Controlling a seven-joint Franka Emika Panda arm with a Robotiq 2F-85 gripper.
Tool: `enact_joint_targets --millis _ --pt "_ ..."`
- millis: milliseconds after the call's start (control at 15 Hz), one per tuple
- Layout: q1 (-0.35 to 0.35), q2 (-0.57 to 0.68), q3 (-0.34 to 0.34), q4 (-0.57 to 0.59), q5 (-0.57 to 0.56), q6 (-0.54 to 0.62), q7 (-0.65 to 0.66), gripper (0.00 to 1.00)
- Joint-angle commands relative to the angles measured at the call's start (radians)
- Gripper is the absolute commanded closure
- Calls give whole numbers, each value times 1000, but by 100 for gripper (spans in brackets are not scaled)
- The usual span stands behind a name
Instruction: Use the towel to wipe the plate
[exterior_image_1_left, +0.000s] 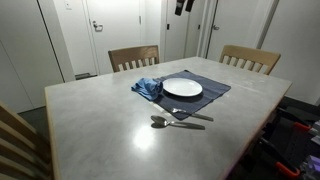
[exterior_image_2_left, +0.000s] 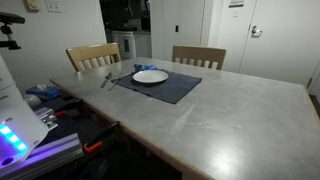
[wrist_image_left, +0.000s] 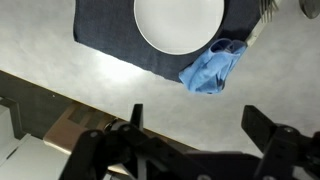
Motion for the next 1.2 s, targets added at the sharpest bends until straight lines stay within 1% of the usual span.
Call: enact_joint_targets --millis 0,67,200,333,400,467,600,733,800,933,1133 --pt "17 175 14 136 -19 35 14 0" --pt "26 210 15 161 -7 35 8 0" --pt "43 273 18 205 -8 30 37 0" --pt "65 336 8 233 -30 42 161 0" --pt "71 372 3 251 3 27 215 0" --pt "65 295 6 195 0 33 137 0" --pt "72 322 5 203 0 36 154 0" --pt "71 314 5 203 0 35 153 0" --pt "84 319 3 204 -31 37 182 0" --pt "113 393 5 255 -69 -5 237 0" --pt "153 508 9 319 -67 -52 263 0"
